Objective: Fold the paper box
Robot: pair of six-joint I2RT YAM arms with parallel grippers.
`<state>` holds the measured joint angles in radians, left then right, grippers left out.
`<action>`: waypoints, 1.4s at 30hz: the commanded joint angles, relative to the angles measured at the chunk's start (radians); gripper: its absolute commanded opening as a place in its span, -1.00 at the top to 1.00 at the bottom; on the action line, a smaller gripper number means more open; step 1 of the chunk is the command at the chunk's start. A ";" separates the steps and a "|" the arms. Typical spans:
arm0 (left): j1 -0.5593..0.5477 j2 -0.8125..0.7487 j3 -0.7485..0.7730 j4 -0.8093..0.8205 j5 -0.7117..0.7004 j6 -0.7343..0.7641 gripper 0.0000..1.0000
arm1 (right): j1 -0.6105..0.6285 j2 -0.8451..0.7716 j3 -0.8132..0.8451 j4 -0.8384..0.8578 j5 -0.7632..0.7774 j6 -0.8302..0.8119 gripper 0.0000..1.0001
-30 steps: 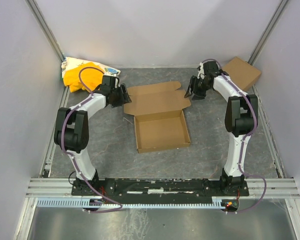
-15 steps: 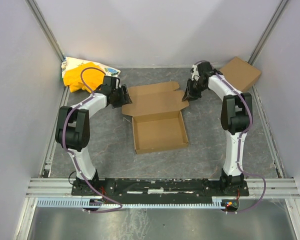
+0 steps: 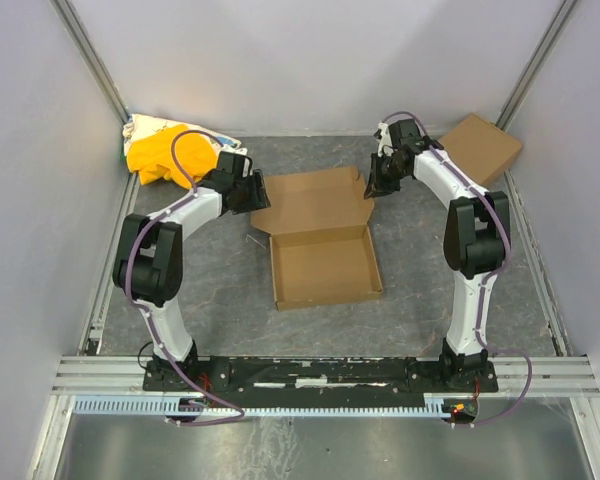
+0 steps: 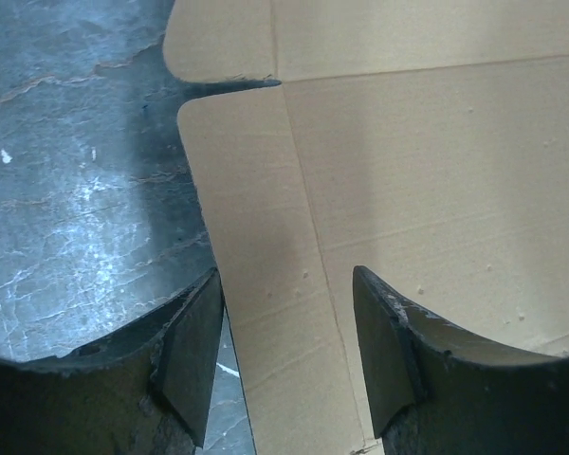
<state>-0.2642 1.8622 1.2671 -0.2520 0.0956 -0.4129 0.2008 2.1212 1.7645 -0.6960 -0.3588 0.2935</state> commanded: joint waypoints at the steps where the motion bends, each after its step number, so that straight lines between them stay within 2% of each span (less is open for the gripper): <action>1: -0.055 -0.072 0.057 0.036 0.011 0.066 -0.24 | 0.041 -0.065 -0.027 0.002 0.063 -0.036 0.79; 12: -0.137 -0.057 0.144 -0.020 -0.024 0.108 -0.24 | 0.103 -0.083 -0.043 -0.012 0.129 -0.031 0.82; 23: -0.142 -0.055 0.125 -0.030 -0.036 0.115 -0.24 | 0.121 -0.123 -0.054 -0.040 0.223 -0.022 0.82; 34: -0.124 -0.231 0.056 -0.064 -0.262 0.186 -0.41 | 0.118 -0.158 -0.068 -0.064 0.420 0.043 0.97; 38: -0.110 -0.244 0.016 -0.054 -0.248 0.184 -0.41 | 0.116 -0.205 -0.106 -0.045 0.457 0.057 0.97; 42: -0.109 -0.182 0.025 -0.073 -0.179 0.163 -0.39 | 0.116 -0.222 -0.122 -0.048 0.453 0.055 0.97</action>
<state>-0.3740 1.6363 1.2968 -0.3336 -0.1215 -0.2718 0.3195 1.9701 1.6531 -0.7551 0.0505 0.3378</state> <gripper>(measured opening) 0.701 0.026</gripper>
